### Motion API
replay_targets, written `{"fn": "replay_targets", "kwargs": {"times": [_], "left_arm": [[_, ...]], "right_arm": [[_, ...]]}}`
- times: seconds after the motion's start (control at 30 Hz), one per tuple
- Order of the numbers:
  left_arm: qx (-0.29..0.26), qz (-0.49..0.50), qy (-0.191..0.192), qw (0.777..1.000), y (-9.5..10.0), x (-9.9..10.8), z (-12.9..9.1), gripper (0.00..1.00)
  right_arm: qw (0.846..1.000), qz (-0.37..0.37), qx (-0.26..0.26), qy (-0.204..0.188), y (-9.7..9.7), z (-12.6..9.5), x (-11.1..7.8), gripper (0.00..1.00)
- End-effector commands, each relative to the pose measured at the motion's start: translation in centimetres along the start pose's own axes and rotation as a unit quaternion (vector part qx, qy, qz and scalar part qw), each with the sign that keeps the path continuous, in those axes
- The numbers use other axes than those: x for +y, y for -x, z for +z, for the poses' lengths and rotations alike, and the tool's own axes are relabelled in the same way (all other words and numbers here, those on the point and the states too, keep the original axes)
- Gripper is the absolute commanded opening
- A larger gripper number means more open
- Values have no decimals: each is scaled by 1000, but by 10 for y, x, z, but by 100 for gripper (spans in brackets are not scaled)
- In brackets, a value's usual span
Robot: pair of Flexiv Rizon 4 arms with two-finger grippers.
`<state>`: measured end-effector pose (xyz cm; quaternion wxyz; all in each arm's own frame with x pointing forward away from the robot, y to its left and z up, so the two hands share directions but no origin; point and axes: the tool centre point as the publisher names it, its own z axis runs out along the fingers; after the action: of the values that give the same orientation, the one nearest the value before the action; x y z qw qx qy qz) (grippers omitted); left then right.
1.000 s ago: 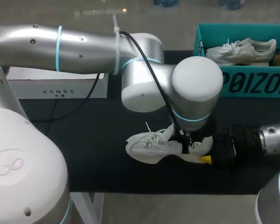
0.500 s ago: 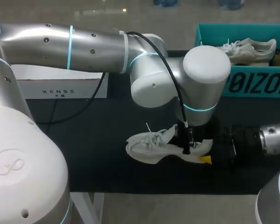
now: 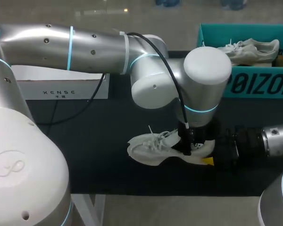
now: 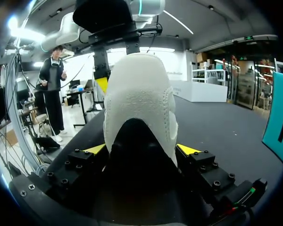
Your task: Take the shoe out of the shoebox, open the shoe tongue, remove and reinsert the insole, then place the shoe into the shoebox
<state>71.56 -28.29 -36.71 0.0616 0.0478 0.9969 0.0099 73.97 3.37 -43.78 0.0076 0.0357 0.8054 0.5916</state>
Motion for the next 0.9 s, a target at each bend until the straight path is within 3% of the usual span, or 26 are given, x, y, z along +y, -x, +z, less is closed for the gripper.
{"fn": "replay_targets", "kwargs": {"times": [0.03, 0.37, 0.4, 0.43, 0.47, 0.63, 0.9], "left_arm": [[5, 1, 3, 1000, 3, -3, 12, 38], [35, 11, 33, 999, -1, -9, 77, 37], [40, 9, 36, 999, -3, -9, 83, 34], [45, 8, 34, 998, -4, -9, 88, 25], [44, 10, 34, 998, -6, -9, 92, 0], [32, -4, 36, 999, -8, -7, 93, 0], [-18, -26, 32, 999, -1, -3, 72, 0]], "right_arm": [[1000, 0, -1, -1, -2, 1, -4, 0], [1000, 0, -1, -1, -2, 1, -4, 0], [1000, 0, -1, -1, -2, 1, -4, 0], [1000, 0, -1, -1, -2, 1, -4, 0], [1000, 0, -1, -1, -2, 1, -4, 0], [1000, 0, -1, -1, -2, 1, -4, 0], [1000, 0, -1, -1, -2, 1, -4, 0]]}}
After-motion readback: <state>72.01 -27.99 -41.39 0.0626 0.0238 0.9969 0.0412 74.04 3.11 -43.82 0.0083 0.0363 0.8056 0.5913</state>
